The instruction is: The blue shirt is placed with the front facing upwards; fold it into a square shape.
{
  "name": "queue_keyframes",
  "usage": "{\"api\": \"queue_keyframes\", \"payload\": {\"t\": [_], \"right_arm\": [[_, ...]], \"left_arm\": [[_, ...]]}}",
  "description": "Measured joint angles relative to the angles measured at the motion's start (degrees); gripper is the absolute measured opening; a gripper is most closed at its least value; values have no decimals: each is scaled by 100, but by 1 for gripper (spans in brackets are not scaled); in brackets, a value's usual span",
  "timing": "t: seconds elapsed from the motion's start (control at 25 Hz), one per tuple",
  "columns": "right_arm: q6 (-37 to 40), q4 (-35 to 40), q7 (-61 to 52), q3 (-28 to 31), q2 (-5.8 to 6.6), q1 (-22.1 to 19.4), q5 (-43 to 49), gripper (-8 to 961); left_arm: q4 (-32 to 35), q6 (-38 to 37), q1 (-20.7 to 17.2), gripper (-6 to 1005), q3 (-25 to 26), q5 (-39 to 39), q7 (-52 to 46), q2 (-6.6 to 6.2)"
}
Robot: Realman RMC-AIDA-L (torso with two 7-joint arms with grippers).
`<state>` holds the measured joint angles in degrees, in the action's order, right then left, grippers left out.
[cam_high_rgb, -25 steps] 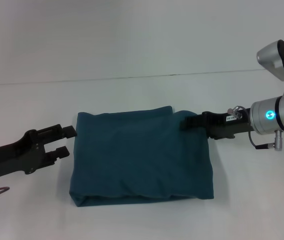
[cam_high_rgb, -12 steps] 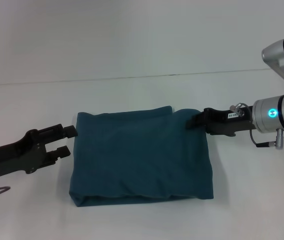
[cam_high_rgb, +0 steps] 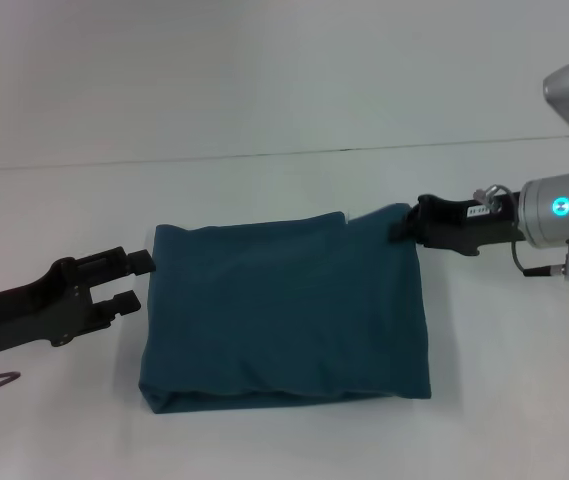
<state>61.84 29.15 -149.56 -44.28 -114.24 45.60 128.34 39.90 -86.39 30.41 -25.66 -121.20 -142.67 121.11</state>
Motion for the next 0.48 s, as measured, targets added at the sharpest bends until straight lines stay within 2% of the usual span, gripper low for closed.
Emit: {"api": "queue_keyframes", "payload": {"t": [0.08, 0.48], "right_arm": [[9, 31, -1, 0, 0, -6, -25, 65], [15, 334, 195, -4, -24, 74, -29, 64]], "left_arm": [[0, 0, 0, 731, 0, 0, 0, 0], [1, -1, 0, 731, 0, 0, 3, -9]]}}
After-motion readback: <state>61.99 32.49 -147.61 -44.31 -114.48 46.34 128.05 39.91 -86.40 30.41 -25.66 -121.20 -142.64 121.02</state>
